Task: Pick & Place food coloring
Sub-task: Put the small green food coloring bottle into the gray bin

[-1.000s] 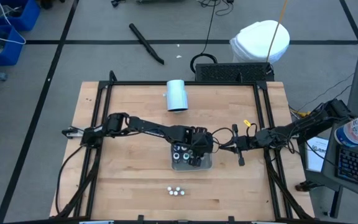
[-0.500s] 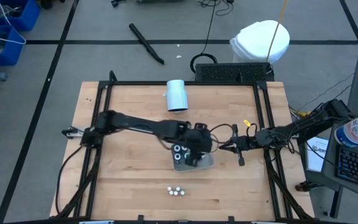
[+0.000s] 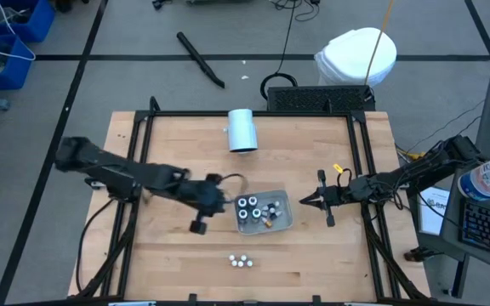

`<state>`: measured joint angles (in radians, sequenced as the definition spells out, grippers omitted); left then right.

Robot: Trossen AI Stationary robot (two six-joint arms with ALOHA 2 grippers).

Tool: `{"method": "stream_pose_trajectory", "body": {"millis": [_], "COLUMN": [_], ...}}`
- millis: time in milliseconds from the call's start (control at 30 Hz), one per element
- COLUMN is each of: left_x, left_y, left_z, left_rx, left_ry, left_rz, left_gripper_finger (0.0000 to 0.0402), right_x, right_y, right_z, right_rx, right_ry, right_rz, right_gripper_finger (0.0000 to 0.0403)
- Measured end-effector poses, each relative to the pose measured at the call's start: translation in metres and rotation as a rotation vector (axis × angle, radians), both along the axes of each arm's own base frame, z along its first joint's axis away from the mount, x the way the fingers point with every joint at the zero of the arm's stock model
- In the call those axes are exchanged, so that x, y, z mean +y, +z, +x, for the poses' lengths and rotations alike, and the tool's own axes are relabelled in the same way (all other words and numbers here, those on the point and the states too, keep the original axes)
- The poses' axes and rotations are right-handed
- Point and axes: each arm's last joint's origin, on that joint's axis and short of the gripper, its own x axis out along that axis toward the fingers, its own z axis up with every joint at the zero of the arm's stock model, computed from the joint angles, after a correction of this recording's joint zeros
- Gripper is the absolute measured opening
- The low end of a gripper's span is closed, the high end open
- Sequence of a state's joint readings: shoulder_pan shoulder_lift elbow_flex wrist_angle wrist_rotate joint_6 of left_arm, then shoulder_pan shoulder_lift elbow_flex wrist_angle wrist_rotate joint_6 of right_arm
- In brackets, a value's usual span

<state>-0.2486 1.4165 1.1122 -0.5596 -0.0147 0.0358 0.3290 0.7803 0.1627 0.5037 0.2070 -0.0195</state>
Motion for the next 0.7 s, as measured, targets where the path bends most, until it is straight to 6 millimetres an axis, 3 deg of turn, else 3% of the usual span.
{"method": "stream_pose_trajectory", "body": {"millis": [100,333,533,700], "left_x": [-0.002,0.008,0.031,0.040], "left_y": [-0.027,-0.056,-0.054,-0.057], "left_z": [-0.031,-0.098,-0.138,-0.152], "left_rx": [-0.176,-0.436,-0.585,-0.656], "left_ry": [-0.035,-0.080,-0.020,0.034], "left_rz": [-0.069,-0.057,-0.092,-0.157], "left_gripper_finger": [0.0014,0.0007,0.0004,0.0004], "right_x": [0.000,0.000,0.000,0.000], "right_y": [0.000,0.002,0.002,0.002], "right_z": [0.000,0.000,0.000,0.000], "right_rx": [0.001,-0.014,-0.015,-0.025], "right_ry": [-0.002,-0.002,-0.002,-0.001], "right_rz": [0.007,0.012,0.012,0.008], "right_gripper_finger": [0.0000,0.0000,0.0000,0.0000]}}
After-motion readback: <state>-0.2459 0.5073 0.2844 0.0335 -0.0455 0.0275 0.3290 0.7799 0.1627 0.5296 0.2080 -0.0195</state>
